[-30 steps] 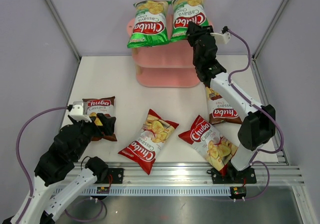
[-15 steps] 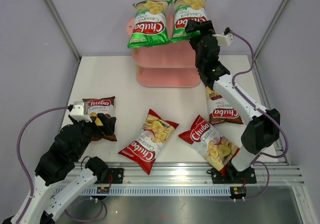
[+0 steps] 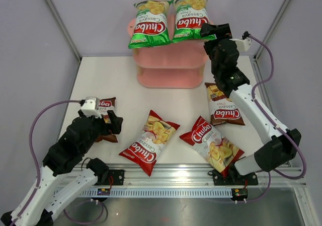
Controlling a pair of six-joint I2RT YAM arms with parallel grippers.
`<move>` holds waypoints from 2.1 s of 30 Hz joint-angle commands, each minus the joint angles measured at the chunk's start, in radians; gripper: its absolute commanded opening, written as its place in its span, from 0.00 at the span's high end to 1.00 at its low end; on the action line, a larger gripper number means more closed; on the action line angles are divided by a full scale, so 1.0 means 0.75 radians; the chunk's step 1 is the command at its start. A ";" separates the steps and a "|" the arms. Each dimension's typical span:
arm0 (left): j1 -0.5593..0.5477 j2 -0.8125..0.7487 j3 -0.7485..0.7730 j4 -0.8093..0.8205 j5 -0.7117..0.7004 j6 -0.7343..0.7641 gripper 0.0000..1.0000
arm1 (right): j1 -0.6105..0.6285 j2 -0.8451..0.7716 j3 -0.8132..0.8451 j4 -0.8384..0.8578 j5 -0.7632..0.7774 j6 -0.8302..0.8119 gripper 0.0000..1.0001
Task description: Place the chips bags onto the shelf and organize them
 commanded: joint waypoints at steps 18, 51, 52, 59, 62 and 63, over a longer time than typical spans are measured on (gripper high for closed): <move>-0.003 0.803 -0.198 0.500 0.938 -0.111 0.01 | -0.092 -0.859 -0.494 -0.409 -1.009 -0.750 0.01; -0.032 0.661 -0.603 0.870 0.345 -0.730 0.74 | -0.092 -1.040 -1.175 -0.103 -1.787 -0.467 0.01; -0.030 0.620 -0.628 0.893 0.302 -0.763 0.73 | -0.090 -0.989 -1.222 0.053 -1.748 -0.403 0.00; -0.032 0.284 -0.734 0.866 0.097 -1.084 0.79 | 0.173 -0.851 -1.464 0.478 -1.302 -0.192 0.01; -0.032 0.145 -0.769 0.889 0.024 -1.215 0.81 | 0.411 -0.780 -1.507 0.605 -1.039 -0.214 0.01; -0.032 0.116 -0.761 0.883 0.003 -1.264 0.81 | 0.502 -0.759 -1.551 0.713 -0.981 -0.216 0.01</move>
